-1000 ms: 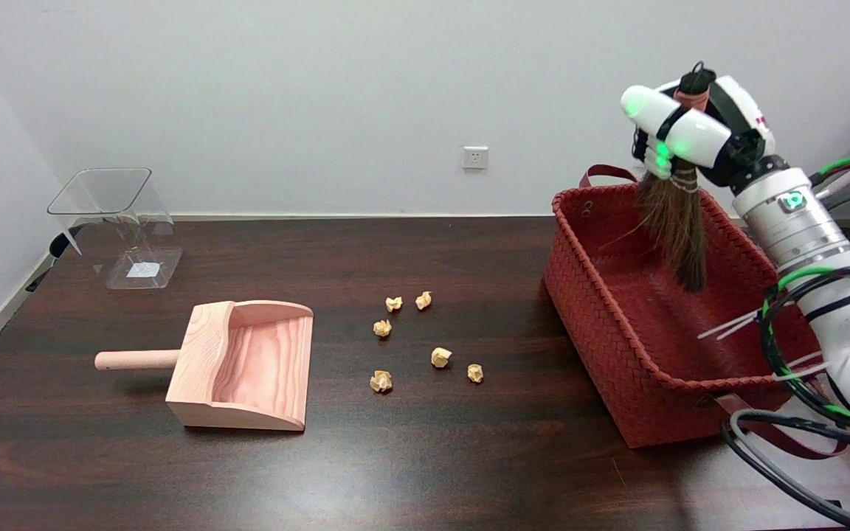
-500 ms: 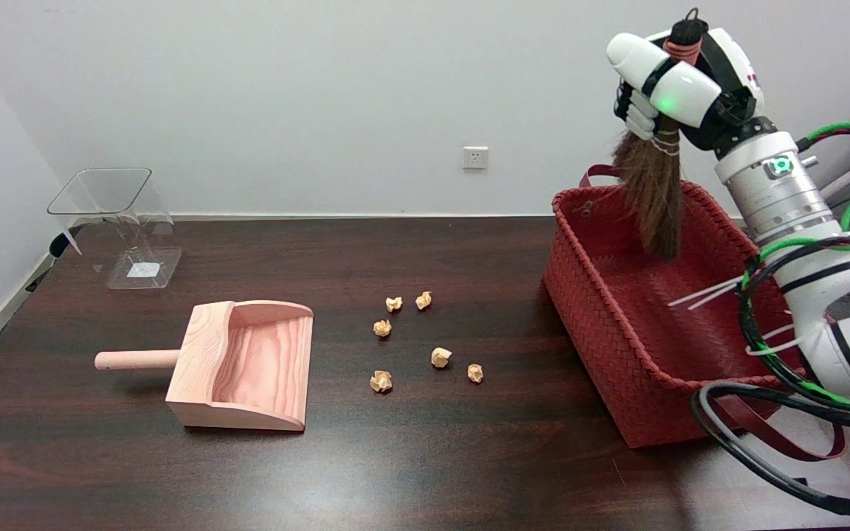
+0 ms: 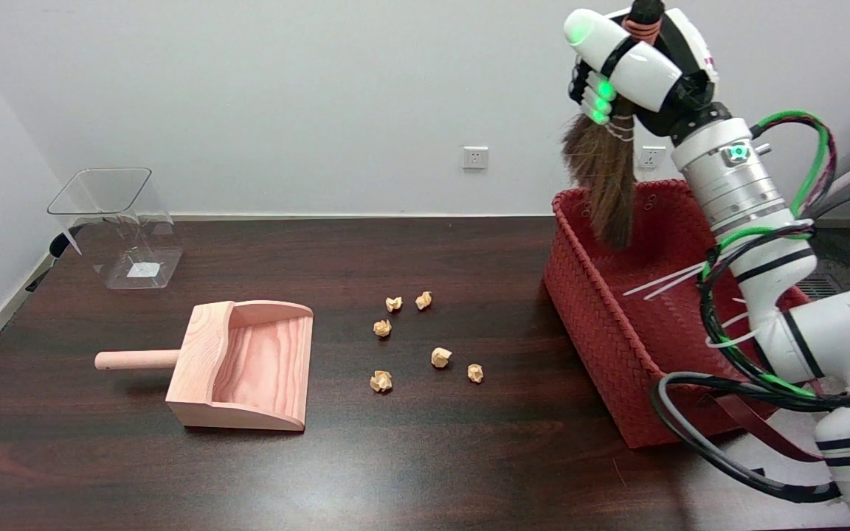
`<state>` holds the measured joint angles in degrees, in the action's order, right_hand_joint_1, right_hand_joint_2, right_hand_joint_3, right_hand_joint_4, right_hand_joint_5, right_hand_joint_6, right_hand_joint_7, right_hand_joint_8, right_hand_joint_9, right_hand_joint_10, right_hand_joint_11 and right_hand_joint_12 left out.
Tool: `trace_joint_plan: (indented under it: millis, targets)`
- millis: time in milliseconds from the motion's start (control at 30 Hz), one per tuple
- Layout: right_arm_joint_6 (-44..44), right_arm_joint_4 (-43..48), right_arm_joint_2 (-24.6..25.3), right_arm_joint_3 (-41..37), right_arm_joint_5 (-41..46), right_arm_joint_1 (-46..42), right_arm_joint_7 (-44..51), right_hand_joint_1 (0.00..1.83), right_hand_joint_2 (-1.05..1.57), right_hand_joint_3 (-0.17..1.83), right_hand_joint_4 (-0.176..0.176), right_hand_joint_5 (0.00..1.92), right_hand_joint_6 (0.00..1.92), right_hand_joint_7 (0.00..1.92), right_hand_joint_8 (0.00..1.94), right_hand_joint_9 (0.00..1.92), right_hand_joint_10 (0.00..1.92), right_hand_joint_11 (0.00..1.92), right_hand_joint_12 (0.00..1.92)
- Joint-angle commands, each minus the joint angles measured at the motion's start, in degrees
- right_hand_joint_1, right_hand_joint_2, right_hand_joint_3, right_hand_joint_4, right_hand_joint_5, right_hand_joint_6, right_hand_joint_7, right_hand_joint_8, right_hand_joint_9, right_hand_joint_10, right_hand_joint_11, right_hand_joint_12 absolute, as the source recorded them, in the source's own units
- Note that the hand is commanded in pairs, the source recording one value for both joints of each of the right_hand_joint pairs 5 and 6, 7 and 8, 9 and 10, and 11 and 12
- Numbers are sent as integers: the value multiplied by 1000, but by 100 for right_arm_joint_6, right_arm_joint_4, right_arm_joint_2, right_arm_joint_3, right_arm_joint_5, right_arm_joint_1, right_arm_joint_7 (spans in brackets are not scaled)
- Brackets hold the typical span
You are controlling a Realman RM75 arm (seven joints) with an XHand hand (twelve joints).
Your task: Pick up the broom.
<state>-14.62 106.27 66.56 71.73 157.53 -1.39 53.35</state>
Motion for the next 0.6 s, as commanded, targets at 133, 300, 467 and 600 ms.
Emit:
trace_joint_plan:
  millis: [133, 300, 467, 600]
  targets:
    - [-178, 75, 712, 786, -10, 292, 53, 841, 1571, 226, 0, 1920, 1920, 1920, 1920, 1920, 1920, 1920, 1920]
    - [-180, 77, 791, 992, -10, 292, 353, 843, 1571, 230, 0, 1920, 1920, 1920, 1920, 1920, 1920, 1920, 1920]
    - [-110, 67, 845, 1212, -10, 269, 448, 864, 1571, 232, 0, 1920, 1920, 1920, 1920, 1920, 1920, 1920, 1920]
    - [60, 53, 887, 1402, -10, 236, 448, 868, 1571, 202, 0, 1920, 1920, 1920, 1920, 1920, 1920, 1920, 1920]
